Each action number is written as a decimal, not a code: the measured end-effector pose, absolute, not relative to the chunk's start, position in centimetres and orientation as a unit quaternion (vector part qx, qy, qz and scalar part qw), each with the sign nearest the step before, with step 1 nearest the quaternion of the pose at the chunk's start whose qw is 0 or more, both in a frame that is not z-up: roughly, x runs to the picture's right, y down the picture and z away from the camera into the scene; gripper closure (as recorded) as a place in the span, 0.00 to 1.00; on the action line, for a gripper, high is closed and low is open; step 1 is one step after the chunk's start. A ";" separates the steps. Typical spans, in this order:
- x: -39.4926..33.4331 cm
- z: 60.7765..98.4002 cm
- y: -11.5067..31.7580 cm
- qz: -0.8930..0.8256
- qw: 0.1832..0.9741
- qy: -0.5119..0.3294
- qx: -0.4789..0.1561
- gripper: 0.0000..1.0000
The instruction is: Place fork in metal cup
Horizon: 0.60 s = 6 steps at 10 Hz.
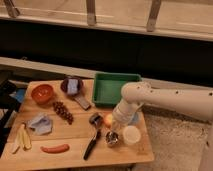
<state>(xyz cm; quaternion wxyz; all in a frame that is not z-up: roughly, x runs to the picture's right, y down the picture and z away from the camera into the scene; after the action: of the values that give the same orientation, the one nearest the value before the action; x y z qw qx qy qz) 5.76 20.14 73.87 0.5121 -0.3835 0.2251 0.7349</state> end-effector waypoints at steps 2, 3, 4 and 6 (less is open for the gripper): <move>5.4 74.3 20.5 0.732 0.512 0.227 -0.388 1.00; 5.4 74.4 20.8 0.732 0.510 0.229 -0.390 1.00; 5.3 74.5 21.1 0.731 0.508 0.230 -0.393 1.00; 5.2 74.5 21.6 0.731 0.504 0.234 -0.397 1.00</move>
<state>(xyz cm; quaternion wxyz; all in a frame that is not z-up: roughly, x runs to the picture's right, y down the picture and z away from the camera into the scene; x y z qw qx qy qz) 5.15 21.56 74.54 0.5036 -0.3969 0.2338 0.7309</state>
